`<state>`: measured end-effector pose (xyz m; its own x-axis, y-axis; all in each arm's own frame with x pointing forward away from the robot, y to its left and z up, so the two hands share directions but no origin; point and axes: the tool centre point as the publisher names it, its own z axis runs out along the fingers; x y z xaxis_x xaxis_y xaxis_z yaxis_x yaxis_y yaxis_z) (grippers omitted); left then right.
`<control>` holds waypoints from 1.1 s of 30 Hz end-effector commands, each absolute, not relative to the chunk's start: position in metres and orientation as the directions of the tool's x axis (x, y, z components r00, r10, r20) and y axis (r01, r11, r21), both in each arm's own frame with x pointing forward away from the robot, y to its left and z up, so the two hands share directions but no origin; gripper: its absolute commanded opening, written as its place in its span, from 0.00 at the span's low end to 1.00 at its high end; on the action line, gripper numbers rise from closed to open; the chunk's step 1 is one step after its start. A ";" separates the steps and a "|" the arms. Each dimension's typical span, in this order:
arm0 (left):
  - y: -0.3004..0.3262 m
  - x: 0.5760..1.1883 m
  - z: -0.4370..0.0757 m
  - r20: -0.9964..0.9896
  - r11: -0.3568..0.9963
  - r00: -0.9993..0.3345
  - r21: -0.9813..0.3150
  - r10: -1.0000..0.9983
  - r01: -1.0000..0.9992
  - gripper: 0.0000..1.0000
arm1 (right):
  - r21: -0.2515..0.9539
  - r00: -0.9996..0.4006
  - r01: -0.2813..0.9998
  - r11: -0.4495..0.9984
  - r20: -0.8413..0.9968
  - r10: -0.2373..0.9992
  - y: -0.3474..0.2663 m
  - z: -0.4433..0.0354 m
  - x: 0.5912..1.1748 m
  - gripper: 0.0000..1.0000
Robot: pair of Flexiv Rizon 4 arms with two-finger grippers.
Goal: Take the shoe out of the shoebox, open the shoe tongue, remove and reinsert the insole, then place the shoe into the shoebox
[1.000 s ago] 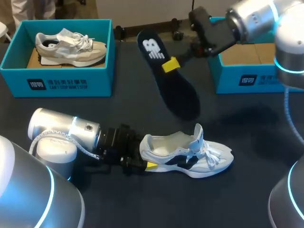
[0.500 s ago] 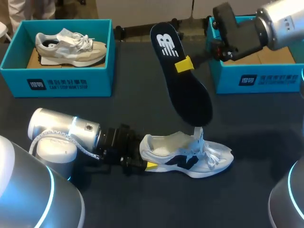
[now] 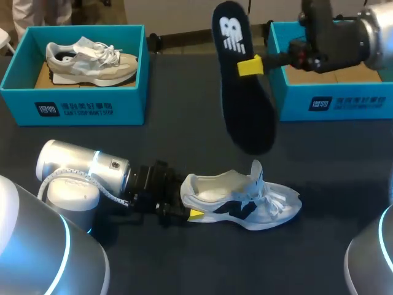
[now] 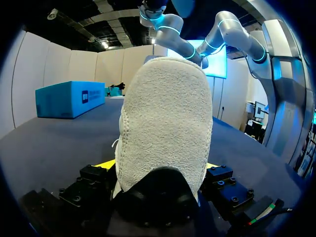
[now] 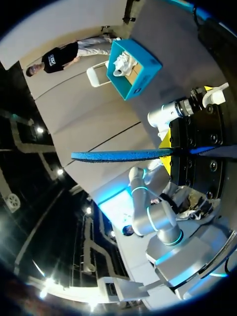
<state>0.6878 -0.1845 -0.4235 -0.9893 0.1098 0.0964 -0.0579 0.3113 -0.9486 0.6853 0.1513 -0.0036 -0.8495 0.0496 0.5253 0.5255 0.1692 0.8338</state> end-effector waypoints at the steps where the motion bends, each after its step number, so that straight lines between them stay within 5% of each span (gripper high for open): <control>1: -0.185 0.688 -0.425 0.097 0.312 -0.989 -0.948 0.110 -0.058 0.00 | 0.841 -0.845 0.533 0.097 0.523 0.110 0.140 0.003 0.664 0.00; 20: -0.185 0.688 -0.425 0.097 0.312 -0.989 -0.948 0.110 -0.058 0.00 | 0.860 -0.862 0.507 0.063 0.506 0.027 0.116 0.024 0.644 0.00; 33: -0.185 0.688 -0.425 0.097 0.312 -0.989 -0.948 0.110 -0.058 0.00 | 0.850 -0.853 0.521 0.080 0.514 0.092 0.097 0.040 0.630 0.00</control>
<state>0.6878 -0.1844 -0.4236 -0.9893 0.1097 0.0964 -0.0579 0.3114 -0.9485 0.6360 0.1051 0.0403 -0.8542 0.0830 0.5133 0.5192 0.0831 0.8506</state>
